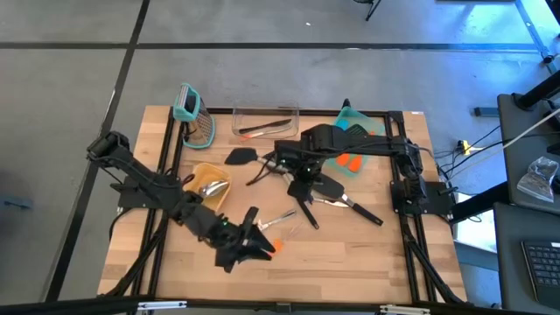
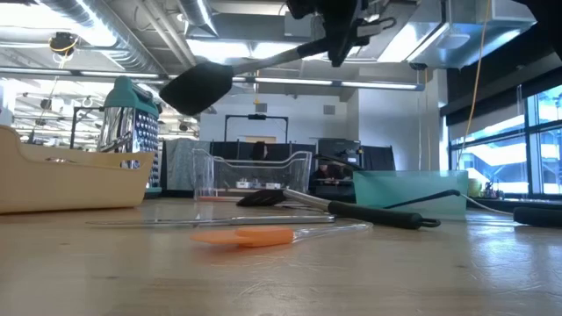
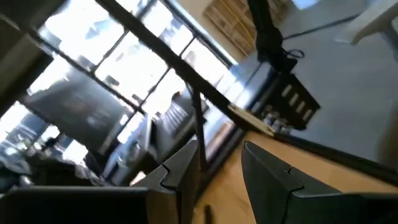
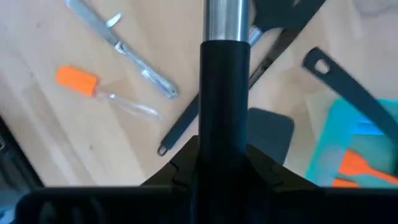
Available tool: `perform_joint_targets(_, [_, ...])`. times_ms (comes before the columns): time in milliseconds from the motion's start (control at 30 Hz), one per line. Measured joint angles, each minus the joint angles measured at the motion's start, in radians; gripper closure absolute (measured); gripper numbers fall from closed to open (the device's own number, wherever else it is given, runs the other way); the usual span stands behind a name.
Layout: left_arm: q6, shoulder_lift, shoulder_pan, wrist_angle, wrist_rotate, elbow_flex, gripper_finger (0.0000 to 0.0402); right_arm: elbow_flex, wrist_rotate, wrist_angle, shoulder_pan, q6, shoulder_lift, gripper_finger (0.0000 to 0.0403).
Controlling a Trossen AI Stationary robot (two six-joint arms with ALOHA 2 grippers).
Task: Pick & Place Kitchen Items
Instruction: Put the black spatula into the green bin
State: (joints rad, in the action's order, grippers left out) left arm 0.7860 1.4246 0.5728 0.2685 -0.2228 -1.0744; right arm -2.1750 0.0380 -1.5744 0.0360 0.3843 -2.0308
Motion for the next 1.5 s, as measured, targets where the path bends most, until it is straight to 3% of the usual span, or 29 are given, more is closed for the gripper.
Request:
perform_joint_targets(133, [0.051, -0.007, 0.056, 0.069, -0.004, 0.0, 0.0286, 0.0, 0.001, 0.0, 0.003, -0.008, 0.0, 0.0335])
perform_joint_targets(233, [0.054, -0.022, 0.105, 0.055, -0.029, -0.002, 0.0286, 0.0, -0.061, 0.0, 0.0, -0.007, 0.0, 0.0335])
perform_joint_targets(400, [-0.064, -0.039, 0.147, -0.111, -0.292, -0.002, 0.0286, 0.037, -0.139, 0.004, -0.009, -0.007, 0.002, 0.0335])
perform_joint_targets(533, [-0.257, -0.039, 0.162, -0.283, -0.402, -0.002, 0.0286, 0.149, -0.143, 0.004, -0.022, -0.007, 0.012, 0.0335])
perform_joint_targets(633, [-0.395, -0.039, 0.168, -0.398, -0.411, 0.001, 0.0286, 0.262, -0.143, -0.002, -0.035, 0.0, 0.023, 0.0335])
perform_joint_targets(767, [-0.485, -0.039, 0.189, -0.436, -0.411, 0.025, 0.0286, 0.366, -0.188, -0.003, -0.059, 0.015, 0.055, 0.0335])
perform_joint_targets(933, [-0.527, -0.038, 0.201, -0.437, -0.411, 0.037, 0.0286, 0.369, -0.228, 0.003, -0.083, 0.033, 0.124, 0.0335])
perform_joint_targets(1333, [-0.535, -0.037, 0.195, -0.44, -0.41, 0.037, 0.0286, 0.364, -0.12, 0.004, -0.066, 0.06, 0.32, 0.0336])
perform_joint_targets(1500, [-0.574, -0.037, 0.195, -0.475, -0.407, 0.037, 0.0286, 0.363, -0.128, 0.004, -0.043, 0.143, 0.425, 0.0336])
